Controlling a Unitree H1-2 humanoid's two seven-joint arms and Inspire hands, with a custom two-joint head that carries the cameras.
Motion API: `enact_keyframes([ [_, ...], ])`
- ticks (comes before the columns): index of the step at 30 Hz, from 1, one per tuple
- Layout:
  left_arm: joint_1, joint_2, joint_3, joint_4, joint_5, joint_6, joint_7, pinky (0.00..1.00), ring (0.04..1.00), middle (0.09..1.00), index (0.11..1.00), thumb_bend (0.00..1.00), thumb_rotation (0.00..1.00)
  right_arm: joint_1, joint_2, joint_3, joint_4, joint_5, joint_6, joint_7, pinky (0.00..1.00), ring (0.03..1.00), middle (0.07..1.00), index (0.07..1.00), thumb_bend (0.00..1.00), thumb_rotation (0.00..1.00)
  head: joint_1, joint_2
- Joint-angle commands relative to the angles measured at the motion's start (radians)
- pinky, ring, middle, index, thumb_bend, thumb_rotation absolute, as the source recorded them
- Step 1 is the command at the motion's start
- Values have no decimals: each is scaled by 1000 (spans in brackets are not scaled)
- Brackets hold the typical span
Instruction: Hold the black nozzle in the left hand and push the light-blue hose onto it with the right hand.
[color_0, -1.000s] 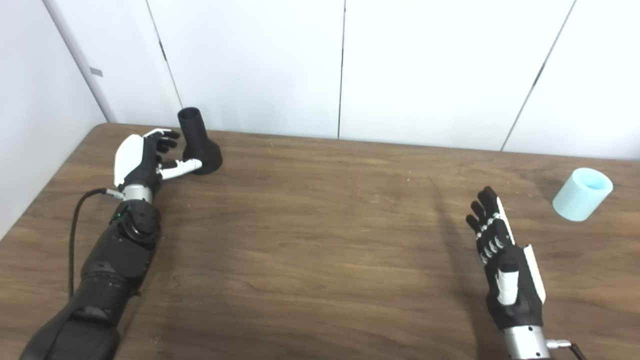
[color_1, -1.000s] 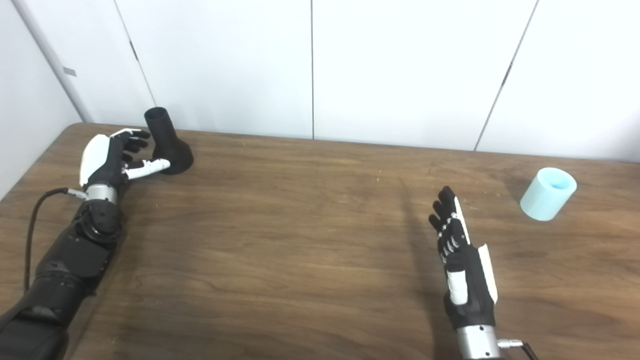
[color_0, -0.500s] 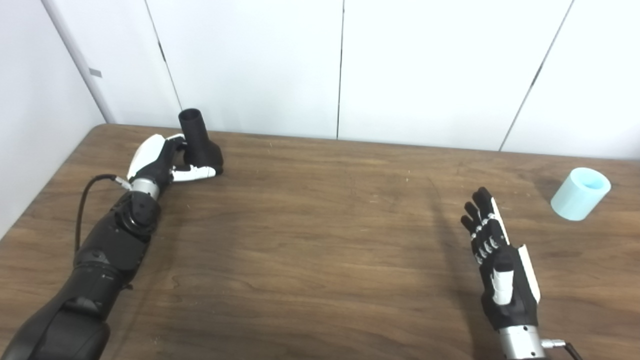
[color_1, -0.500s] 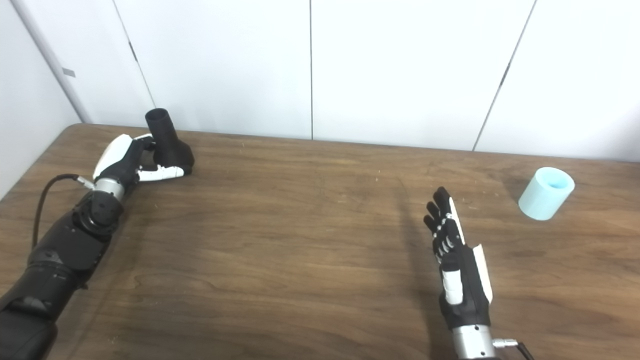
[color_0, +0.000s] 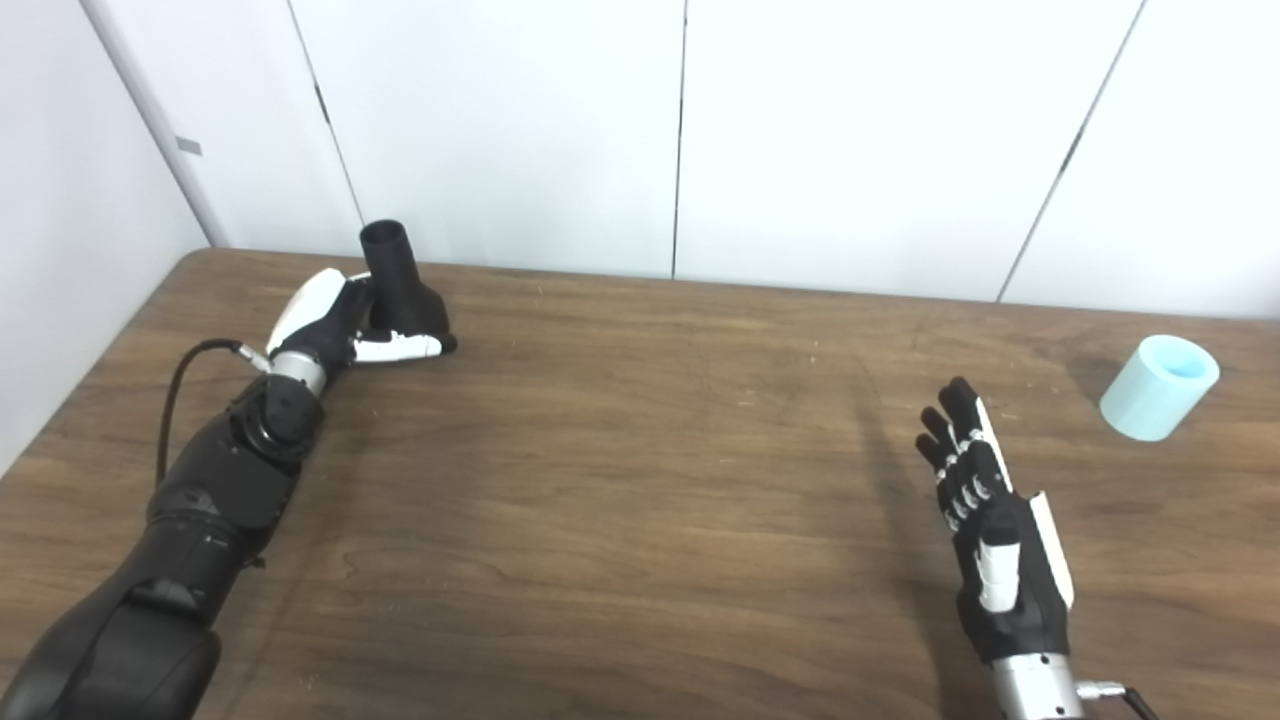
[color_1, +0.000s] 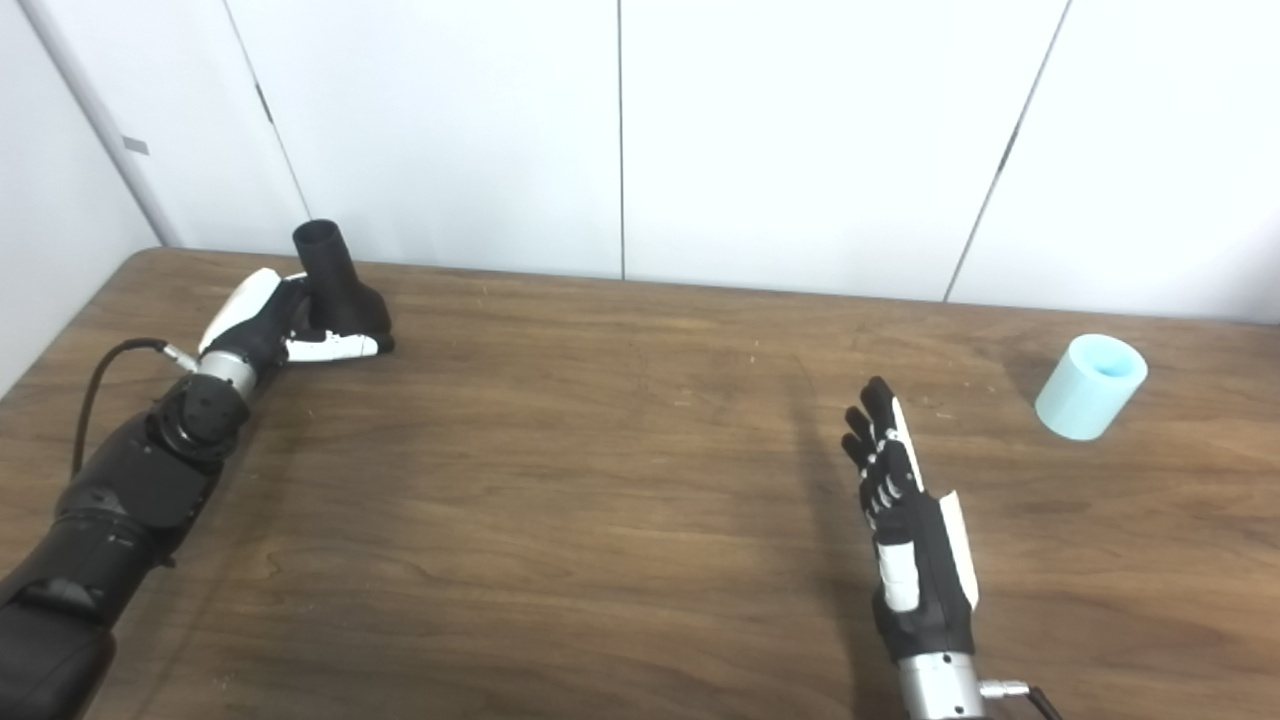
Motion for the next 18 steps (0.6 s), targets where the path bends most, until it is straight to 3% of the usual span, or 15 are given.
enact_keyframes([
  [1, -13, -24, -23, 4, 8, 6, -44, 1000, 886, 778, 719, 932, 475, 33, 18, 11, 18, 4, -1, -6, 955, 977, 1000, 1000, 702, 1000, 1, 2],
  [18, 1, -17, -41, 35, 12, -64, -13, 1000, 834, 690, 650, 875, 499, 34, 14, 12, 14, 5, 6, -8, 955, 977, 1000, 1000, 702, 1000, 2, 7],
])
